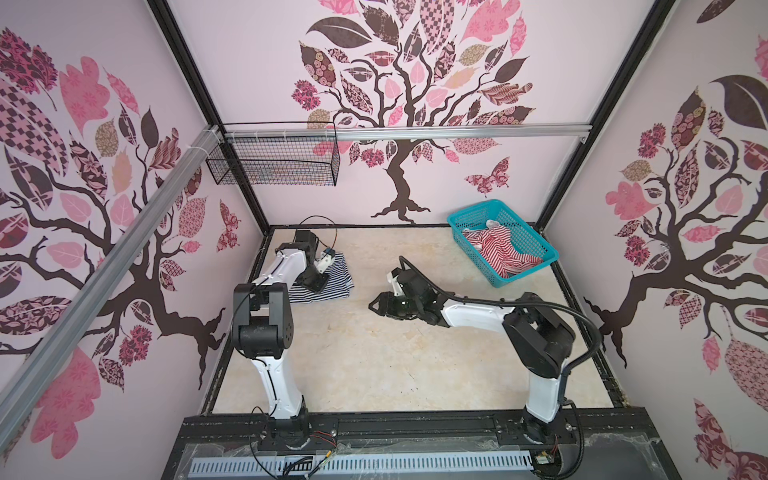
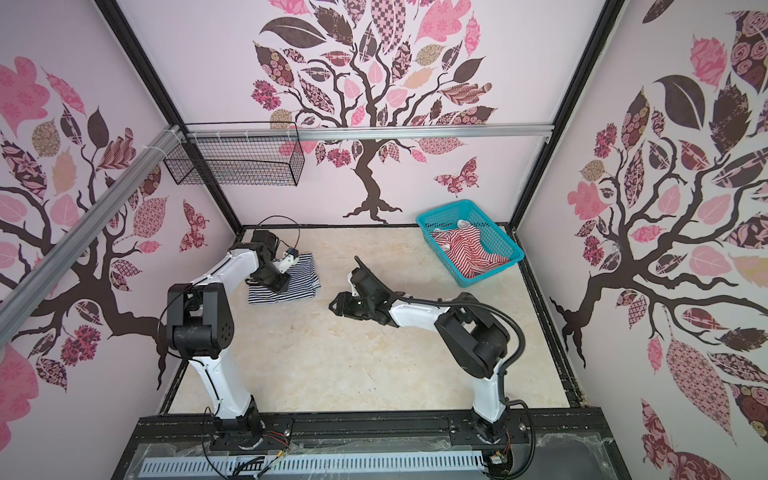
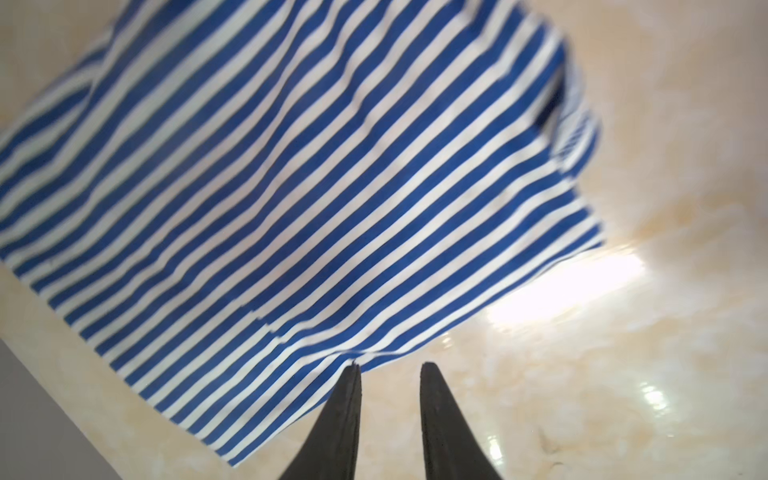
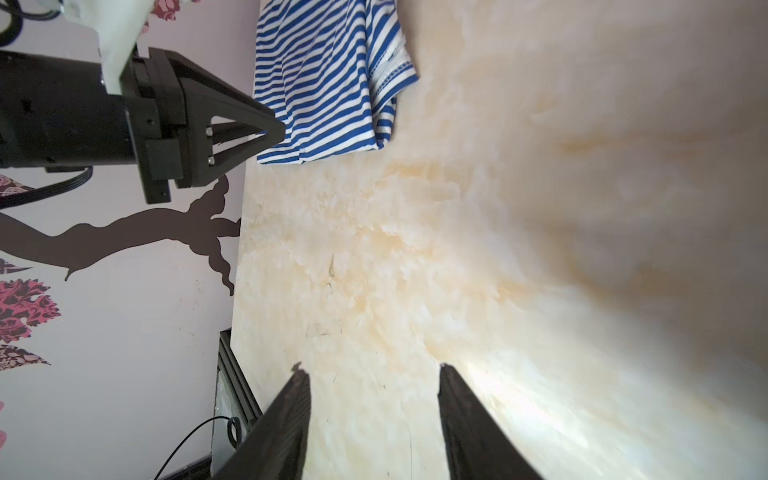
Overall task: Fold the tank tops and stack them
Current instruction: 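Hold the folded top with the left gripper while the right gripper reaches into the basket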
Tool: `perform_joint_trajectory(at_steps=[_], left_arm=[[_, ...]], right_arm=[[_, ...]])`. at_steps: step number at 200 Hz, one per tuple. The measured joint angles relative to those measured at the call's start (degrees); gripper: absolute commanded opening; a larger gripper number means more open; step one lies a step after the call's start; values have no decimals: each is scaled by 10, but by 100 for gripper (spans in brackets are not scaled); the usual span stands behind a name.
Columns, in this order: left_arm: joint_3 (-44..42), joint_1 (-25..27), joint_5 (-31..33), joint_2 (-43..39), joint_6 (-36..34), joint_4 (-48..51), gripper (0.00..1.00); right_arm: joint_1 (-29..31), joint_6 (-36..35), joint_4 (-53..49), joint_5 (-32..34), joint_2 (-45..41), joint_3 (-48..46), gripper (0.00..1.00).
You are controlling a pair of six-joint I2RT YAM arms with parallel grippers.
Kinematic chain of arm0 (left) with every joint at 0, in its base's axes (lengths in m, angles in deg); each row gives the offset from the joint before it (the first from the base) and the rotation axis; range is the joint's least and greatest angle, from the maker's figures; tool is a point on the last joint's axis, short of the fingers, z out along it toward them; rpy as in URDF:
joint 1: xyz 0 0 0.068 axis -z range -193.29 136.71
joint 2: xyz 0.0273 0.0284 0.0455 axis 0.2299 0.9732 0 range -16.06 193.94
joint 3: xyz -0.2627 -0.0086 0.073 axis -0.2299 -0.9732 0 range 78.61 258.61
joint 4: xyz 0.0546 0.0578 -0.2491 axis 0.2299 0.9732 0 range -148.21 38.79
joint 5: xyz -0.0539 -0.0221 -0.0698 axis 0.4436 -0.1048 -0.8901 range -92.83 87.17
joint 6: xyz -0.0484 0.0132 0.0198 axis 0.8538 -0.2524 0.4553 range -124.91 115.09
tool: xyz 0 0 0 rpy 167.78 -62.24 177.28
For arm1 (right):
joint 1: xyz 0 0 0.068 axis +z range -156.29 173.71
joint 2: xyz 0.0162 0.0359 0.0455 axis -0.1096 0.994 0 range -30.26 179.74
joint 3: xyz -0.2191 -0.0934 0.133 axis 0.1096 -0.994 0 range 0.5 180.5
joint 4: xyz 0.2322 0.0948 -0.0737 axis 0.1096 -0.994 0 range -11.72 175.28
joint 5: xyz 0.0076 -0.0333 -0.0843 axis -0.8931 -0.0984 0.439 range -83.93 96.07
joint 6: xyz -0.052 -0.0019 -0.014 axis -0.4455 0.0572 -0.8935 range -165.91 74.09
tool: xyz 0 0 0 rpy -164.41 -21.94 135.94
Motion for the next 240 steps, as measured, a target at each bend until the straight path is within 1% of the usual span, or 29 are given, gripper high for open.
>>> perform_joint_trajectory(at_steps=[15, 31, 52, 74, 87, 105, 130, 153, 178, 213, 229, 240], left_arm=[[24, 31, -8, 16, 7, -3, 29], [67, 54, -15, 55, 12, -2, 29], [113, 60, -21, 110, 19, -2, 28], [118, 56, -14, 141, 21, -1, 28], [118, 55, -9, 146, 20, -2, 28], [115, 54, 14, 145, 15, -8, 28], [99, 48, 43, 136, 2, -24, 28], [72, 31, 60, 120, -14, -36, 28], [45, 7, 75, 102, -35, -36, 28], [26, -16, 85, 88, -57, -31, 28], [17, -19, 89, 82, -65, -28, 28], [12, -19, 92, 78, -69, -26, 28]], right_arm=[[-4, -17, -41, 30, -47, -5, 55], [-16, -32, -79, 58, -99, -7, 55], [-44, -47, -118, 84, -169, -21, 56], [-80, -63, -158, 119, -233, -33, 59], [-109, -73, -185, 136, -257, -30, 62], [-156, -85, -221, 146, -269, -19, 65], [-242, -106, -256, 150, -269, -3, 67], [-315, -127, -285, 151, -254, 22, 71], [-374, -148, -309, 163, -200, 77, 75], [-412, -169, -337, 193, -97, 156, 77], [-421, -181, -366, 218, -30, 219, 78], [-426, -192, -386, 235, 17, 267, 81]])
